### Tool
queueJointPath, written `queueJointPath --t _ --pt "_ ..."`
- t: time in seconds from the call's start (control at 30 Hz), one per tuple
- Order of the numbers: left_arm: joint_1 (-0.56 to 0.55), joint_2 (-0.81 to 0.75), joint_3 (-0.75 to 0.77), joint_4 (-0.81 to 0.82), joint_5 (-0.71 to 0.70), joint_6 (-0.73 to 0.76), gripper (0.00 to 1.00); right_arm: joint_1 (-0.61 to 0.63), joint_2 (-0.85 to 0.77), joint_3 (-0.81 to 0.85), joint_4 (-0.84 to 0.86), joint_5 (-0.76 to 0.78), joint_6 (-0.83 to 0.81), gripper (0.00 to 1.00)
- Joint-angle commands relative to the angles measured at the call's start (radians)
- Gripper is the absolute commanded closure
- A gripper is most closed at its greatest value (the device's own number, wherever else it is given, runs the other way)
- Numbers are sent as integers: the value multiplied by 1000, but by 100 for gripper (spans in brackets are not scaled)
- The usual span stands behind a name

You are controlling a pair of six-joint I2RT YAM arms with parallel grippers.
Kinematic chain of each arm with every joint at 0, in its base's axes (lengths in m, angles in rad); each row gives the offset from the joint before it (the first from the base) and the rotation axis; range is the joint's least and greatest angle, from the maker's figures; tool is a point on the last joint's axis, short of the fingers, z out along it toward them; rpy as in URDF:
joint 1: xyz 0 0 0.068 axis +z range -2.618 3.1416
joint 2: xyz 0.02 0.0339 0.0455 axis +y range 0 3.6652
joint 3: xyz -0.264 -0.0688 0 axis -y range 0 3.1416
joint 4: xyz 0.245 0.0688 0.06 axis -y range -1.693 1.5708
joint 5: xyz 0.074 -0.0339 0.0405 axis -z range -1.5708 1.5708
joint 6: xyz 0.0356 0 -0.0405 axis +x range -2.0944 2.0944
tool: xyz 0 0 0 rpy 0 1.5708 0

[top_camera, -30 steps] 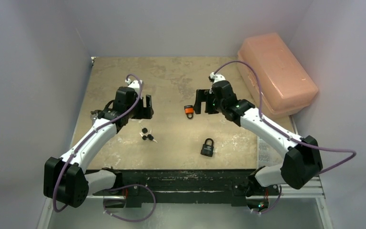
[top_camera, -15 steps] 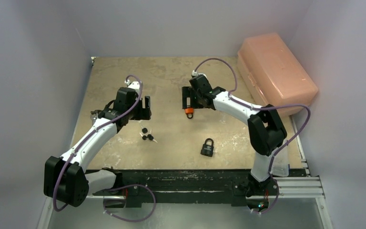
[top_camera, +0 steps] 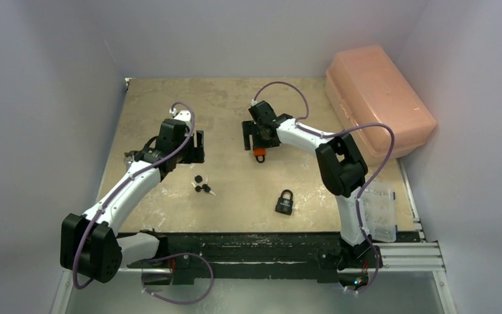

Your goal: Unlock with the key

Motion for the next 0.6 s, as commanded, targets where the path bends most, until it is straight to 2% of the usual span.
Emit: queueJointPath --t 0.0,0.27,0.43,0.57 --pt "-7 3 45 5 -31 13 31 8 14 57 26 -88 -58 19" --pt "-7 18 50 -4 -41 13 35 22 6 38 116 -218 -174 18" --pt "-7 32 53 -9 -37 13 36 41 18 56 72 -347 -302 17" --pt "-7 38 54 -10 -32 12 37 50 -16 3 72 -394 -344 16"
